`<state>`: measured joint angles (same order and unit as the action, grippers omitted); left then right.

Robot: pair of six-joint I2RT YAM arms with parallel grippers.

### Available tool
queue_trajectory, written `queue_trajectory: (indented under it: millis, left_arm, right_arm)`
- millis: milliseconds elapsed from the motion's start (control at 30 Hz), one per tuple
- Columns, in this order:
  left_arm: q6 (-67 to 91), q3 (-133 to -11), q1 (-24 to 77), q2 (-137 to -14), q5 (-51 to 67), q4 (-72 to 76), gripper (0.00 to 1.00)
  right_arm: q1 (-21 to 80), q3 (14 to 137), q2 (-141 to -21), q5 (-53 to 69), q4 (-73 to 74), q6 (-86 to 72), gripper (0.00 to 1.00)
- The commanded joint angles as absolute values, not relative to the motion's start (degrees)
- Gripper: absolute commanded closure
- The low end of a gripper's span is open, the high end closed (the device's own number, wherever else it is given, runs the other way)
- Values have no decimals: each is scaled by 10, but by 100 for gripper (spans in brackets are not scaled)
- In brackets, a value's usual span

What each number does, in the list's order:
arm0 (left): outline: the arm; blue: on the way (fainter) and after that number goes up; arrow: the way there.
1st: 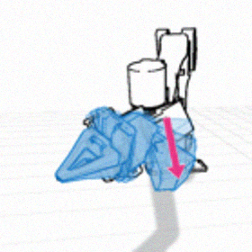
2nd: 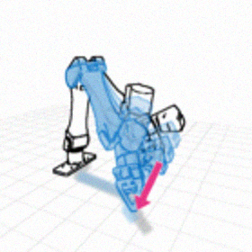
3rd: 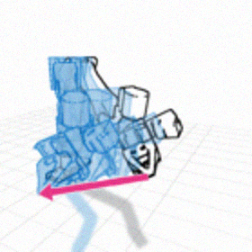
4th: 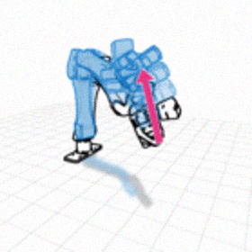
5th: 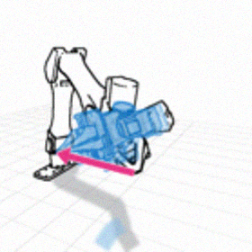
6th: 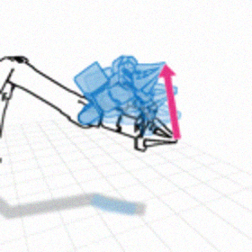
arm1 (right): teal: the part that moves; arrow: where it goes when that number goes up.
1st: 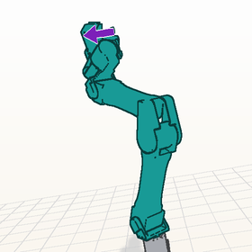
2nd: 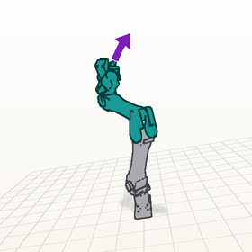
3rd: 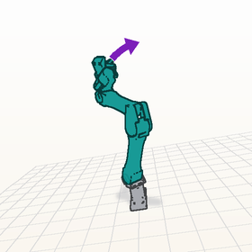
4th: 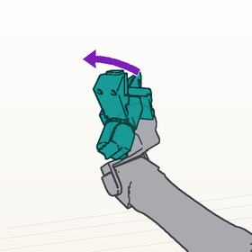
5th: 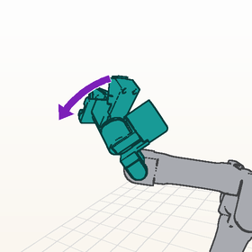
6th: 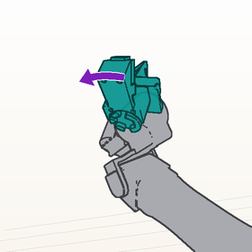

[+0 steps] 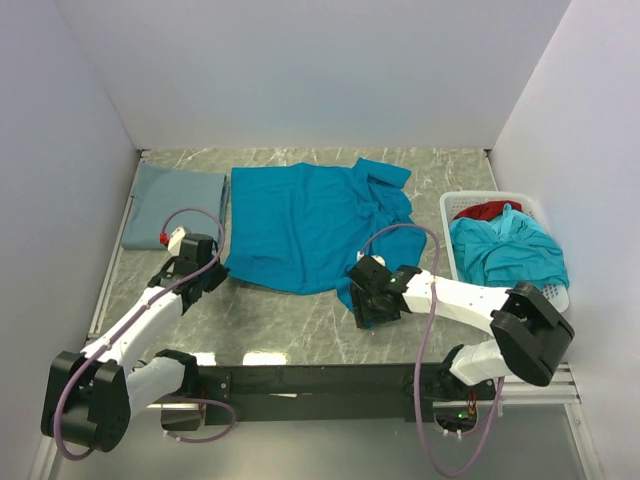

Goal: Fold and stack the t-shirts
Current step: Flatten the tshirt out

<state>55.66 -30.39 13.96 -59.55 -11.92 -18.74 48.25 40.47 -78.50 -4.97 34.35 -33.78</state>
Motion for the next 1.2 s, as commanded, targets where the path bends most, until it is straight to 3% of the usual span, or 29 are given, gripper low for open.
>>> queue_trajectory:
  millis: [0, 233, 433, 867, 1167]
  left_arm:
    - [541, -295, 140, -585, -122, -161, 99]
    - [525, -288, 140, -591, -114, -120, 99]
    - [510, -312, 141, -613, -108, -99, 99]
    - [470, -466, 140, -606, -129, -81, 99]
    - [432, -586, 140, -536, -153, -81, 99]
  right_arm:
    - [487, 420, -792, -79, 343, -355, 36]
    - [485, 410, -818, -96, 311, -367, 59]
    - [466, 444, -811, -170, 319, -391, 99]
    - [324, 611, -615, -288, 313, -288, 100]
    - [309, 773, -556, -375, 349, -214, 100]
